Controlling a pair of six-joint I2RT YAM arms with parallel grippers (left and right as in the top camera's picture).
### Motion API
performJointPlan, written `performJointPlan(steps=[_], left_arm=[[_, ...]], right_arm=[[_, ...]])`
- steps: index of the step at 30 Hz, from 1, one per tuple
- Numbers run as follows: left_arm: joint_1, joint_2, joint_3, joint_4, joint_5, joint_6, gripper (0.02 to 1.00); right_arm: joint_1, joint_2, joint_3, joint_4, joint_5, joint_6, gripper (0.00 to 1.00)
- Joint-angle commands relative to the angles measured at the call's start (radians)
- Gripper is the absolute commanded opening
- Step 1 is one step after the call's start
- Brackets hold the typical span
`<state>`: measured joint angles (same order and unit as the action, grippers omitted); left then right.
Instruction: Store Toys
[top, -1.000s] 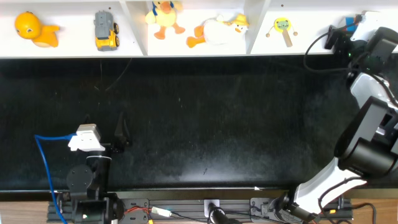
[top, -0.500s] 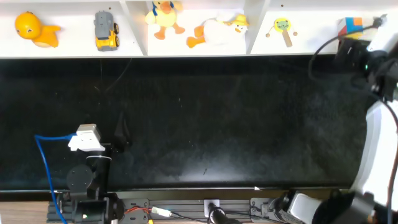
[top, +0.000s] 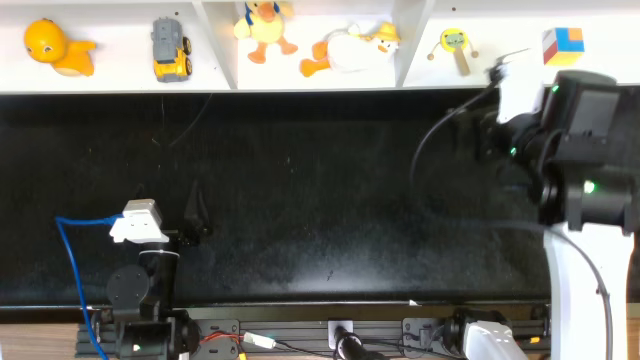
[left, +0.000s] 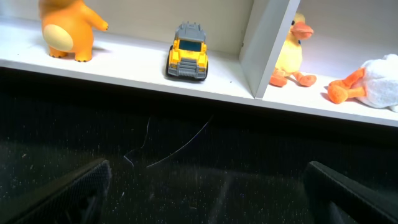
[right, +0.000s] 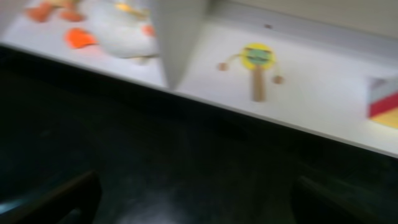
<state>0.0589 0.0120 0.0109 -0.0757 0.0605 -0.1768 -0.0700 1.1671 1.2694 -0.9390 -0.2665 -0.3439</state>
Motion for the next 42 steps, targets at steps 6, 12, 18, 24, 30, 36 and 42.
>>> performJointPlan(steps=[6,12,18,24,30,36,42], left_arm=[[-0.009,-0.009,-0.003,-0.001,0.013,-0.007,0.998],[-0.009,-0.009,-0.003,-0.001,0.013,-0.007,0.998],[-0.009,-0.009,-0.003,-0.001,0.013,-0.007,0.998],[-0.009,-0.009,-0.003,-0.001,0.013,-0.007,0.998],[-0.009,-0.009,-0.003,-0.001,0.013,-0.007,0.998],[-0.009,-0.009,-0.003,-0.001,0.013,-0.007,0.998],[-0.009,-0.009,-0.003,-0.001,0.013,-0.007,0.996]], right_arm=[[0.113,-0.123,0.003,-0.14,-0.029,0.12,0.998],[0.113,-0.108,0.002,-0.164,-0.029,0.12,0.996],[0.113,-0.095,0.002,-0.164,-0.029,0.12,0.998],[0.114,-0.097,0.002,-0.164,-0.029,0.12,0.998],[0.116,-0.117,0.0,-0.164,-0.027,0.119,0.998],[0.116,-0.288,-0.16,0.024,0.039,0.109,0.998],[0.166,-0.609,-0.582,0.483,0.103,0.258,0.996]])
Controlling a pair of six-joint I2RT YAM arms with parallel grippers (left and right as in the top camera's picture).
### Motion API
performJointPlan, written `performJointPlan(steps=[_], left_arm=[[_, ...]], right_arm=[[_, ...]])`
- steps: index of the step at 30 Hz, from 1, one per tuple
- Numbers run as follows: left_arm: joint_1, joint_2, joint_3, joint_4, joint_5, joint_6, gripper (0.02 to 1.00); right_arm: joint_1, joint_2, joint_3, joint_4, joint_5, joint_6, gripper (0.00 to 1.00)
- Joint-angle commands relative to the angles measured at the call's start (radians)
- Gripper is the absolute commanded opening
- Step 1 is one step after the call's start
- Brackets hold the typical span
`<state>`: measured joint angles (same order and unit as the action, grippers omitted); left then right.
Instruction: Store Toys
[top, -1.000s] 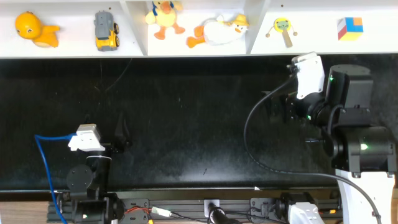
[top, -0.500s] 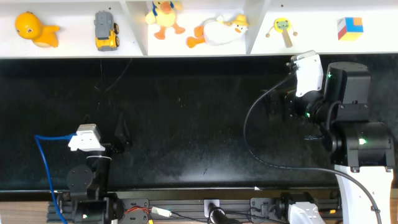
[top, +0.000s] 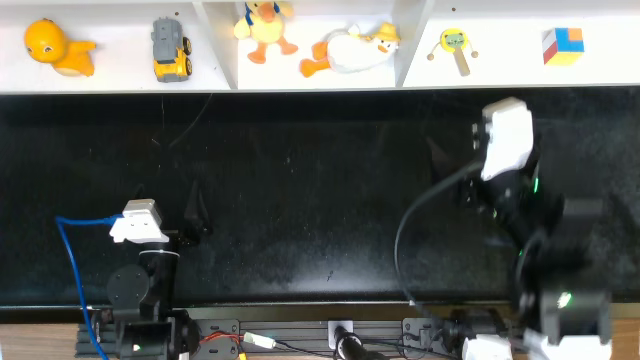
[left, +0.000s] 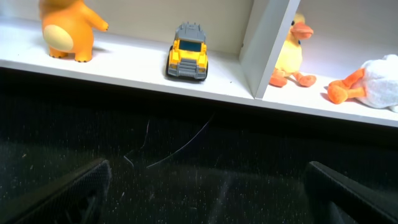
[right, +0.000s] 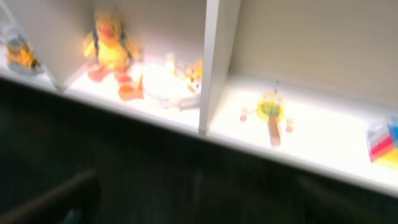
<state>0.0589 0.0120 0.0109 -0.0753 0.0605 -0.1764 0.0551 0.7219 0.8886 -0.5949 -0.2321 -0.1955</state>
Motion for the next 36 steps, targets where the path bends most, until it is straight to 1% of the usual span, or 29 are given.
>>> performJointPlan(steps=[1,2,3,6,9,15,18,24,36], left_arm=[[-0.009,-0.009,-0.003,-0.002,0.013,-0.007,0.998],[-0.009,-0.009,-0.003,-0.002,0.013,-0.007,0.998],[-0.009,-0.009,-0.003,-0.002,0.013,-0.007,0.996],[-0.009,-0.009,-0.003,-0.002,0.013,-0.007,0.998],[-0.009,-0.009,-0.003,-0.002,0.013,-0.007,0.998],[-0.009,-0.009,-0.003,-0.002,0.013,-0.007,0.996],[-0.009,-0.009,-0.003,-0.002,0.013,-0.007,0.998],[-0.009,-0.009,-0.003,-0.002,0.013,-0.007,0.998],[-0.009,-0.009,-0.003,-0.002,0.013,-0.007,0.998]], right_arm=[[0.051,-0.214,-0.256,0.183,0.109,0.149,0.996],[0.06,-0.263,-0.308,0.218,0.158,0.197,0.996],[0.068,-0.325,-0.37,0.249,0.224,0.273,0.998],[0.085,-0.463,-0.499,0.277,0.36,0.447,0.996],[0.1,-0.571,-0.592,0.291,0.404,0.51,0.996],[0.105,-0.708,-0.742,0.332,0.404,0.519,0.998],[0.106,-0.719,-0.817,0.399,0.406,0.582,0.993],[0.108,-0.72,-0.885,0.538,0.407,0.584,0.998],[0.14,-0.718,-0.884,0.535,0.402,0.584,0.998]])
